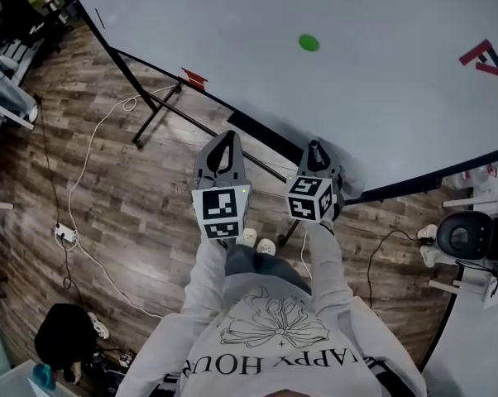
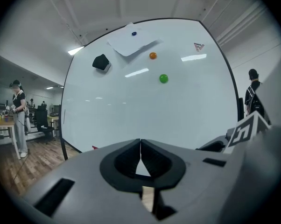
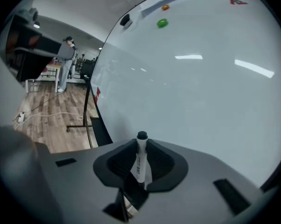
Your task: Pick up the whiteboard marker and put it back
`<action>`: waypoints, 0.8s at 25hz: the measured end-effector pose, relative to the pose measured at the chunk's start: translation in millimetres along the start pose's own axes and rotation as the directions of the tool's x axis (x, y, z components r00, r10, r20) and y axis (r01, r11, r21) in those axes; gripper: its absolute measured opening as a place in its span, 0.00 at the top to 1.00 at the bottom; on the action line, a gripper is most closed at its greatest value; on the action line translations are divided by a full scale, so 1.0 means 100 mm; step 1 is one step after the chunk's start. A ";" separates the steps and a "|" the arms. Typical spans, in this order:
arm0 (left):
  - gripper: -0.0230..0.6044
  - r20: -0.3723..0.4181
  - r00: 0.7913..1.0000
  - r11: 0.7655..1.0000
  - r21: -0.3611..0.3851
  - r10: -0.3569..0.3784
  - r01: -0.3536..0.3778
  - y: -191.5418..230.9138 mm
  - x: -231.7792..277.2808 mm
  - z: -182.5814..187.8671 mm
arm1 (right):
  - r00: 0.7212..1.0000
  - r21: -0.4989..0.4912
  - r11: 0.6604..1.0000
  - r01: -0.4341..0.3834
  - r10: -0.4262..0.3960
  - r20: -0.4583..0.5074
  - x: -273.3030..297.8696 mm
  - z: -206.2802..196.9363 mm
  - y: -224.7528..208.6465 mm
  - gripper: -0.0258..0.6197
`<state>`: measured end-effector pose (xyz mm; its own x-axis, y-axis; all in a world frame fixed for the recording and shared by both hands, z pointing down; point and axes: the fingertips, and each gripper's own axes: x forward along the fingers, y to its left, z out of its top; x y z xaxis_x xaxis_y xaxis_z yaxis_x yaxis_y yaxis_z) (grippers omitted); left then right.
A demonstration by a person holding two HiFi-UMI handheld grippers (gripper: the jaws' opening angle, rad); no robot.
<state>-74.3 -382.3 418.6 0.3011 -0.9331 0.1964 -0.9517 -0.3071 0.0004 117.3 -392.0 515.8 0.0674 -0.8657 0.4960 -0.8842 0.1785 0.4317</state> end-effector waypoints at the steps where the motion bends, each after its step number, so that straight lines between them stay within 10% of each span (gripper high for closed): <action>1: 0.95 -0.003 1.000 1.000 -0.001 0.004 -0.004 0.02 0.00 -0.02 | 1.000 -0.035 0.999 0.000 -0.001 -0.016 0.05 -0.02 0.05 0.86; 20: 0.95 -0.049 0.994 0.995 -0.011 0.102 -0.102 0.44 -0.03 -0.23 | 0.990 -0.361 0.926 -0.115 0.076 -0.122 0.70 -0.39 0.83 0.85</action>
<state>-118.8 -388.5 440.7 0.1994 -0.9492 0.2432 -0.9781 -0.2078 -0.0089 67.3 -419.7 616.1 0.0564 -0.7861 0.6155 -0.6593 0.4336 0.6142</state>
